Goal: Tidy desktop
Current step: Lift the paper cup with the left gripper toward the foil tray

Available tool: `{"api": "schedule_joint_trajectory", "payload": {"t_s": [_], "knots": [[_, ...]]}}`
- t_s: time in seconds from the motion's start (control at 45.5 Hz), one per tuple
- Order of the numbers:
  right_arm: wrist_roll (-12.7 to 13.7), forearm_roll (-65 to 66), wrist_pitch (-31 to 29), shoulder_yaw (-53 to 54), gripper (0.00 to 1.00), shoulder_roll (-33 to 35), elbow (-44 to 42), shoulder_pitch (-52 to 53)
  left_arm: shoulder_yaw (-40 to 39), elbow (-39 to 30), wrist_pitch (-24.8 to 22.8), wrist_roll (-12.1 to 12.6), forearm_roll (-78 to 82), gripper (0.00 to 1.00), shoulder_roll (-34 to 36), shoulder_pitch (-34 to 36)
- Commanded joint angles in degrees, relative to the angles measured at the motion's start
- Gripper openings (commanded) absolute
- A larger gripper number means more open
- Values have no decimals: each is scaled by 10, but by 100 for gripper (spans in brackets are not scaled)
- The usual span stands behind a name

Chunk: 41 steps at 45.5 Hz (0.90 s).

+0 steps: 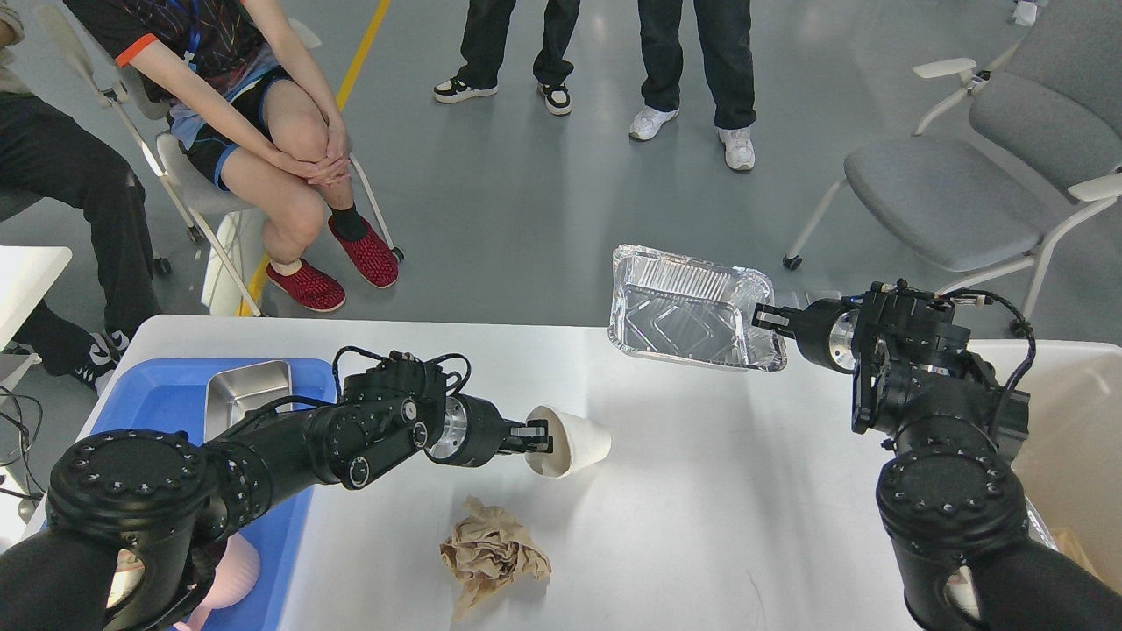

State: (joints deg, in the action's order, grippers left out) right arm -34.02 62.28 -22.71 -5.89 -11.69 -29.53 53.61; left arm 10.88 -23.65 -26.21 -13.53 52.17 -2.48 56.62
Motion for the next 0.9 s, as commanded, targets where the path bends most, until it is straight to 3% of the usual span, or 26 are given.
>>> {"api": "schedule_joint_trajectory", "payload": {"t_s": [0.0, 0.878], "knots": [[0, -1, 1, 0, 0, 0, 0, 0, 1, 0, 3, 0, 0, 1, 0, 2], [-6, 0, -24, -2, 0, -1, 37, 5, 21, -1, -6, -5, 0, 3, 38, 24]]}}
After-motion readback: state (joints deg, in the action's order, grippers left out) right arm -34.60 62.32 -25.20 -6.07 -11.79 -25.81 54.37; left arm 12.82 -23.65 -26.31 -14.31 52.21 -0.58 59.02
